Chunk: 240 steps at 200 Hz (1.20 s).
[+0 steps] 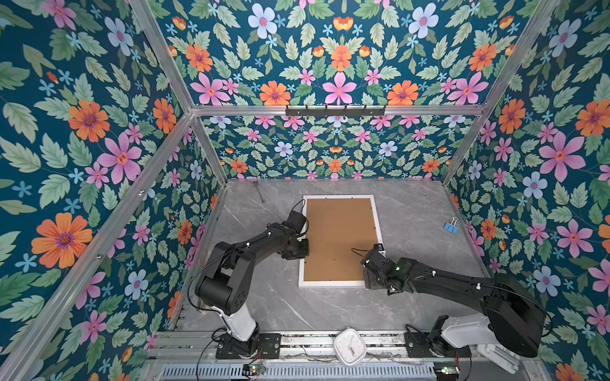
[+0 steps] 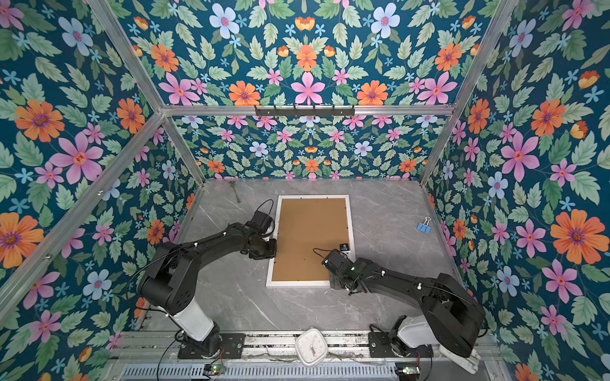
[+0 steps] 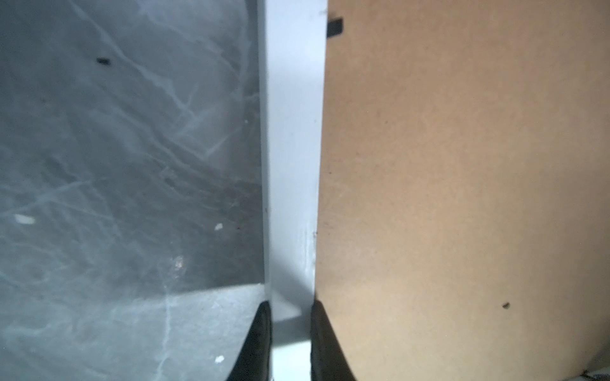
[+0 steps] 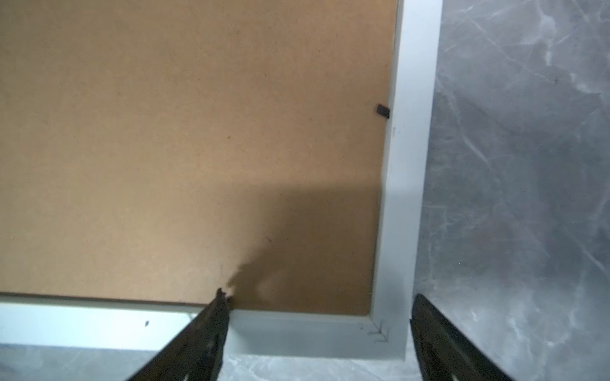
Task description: Put the photo into the frame
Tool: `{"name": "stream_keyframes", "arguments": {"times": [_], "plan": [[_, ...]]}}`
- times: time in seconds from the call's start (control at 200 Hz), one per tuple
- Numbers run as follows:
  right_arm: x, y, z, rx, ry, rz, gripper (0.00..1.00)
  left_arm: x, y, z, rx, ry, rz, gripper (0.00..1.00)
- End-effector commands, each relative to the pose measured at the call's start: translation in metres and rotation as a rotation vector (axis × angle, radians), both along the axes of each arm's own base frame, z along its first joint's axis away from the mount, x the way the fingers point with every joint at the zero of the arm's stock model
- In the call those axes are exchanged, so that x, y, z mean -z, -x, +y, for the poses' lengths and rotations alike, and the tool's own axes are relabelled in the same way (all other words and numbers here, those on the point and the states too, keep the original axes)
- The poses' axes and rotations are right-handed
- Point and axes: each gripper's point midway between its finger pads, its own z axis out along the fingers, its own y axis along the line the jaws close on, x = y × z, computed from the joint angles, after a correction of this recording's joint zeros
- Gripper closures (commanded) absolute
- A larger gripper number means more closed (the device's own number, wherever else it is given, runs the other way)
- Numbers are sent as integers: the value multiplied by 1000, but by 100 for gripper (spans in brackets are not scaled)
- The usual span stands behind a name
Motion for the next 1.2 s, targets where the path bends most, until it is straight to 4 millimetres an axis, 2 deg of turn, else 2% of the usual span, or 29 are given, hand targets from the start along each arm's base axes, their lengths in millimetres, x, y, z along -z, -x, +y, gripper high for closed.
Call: {"name": "stream_keyframes", "arguments": {"times": [0.0, 0.76, 1.195], "plan": [[2, 0, -4, 7, 24, 0, 14, 9, 9, 1, -1, -6, 45, 88], [6, -4, -16, 49, 65, -39, 15, 10, 10, 1, -1, -7, 50, 88], [11, -2, -16, 47, 67, -28, 15, 9, 10, 1, 2, -8, 48, 88]]}}
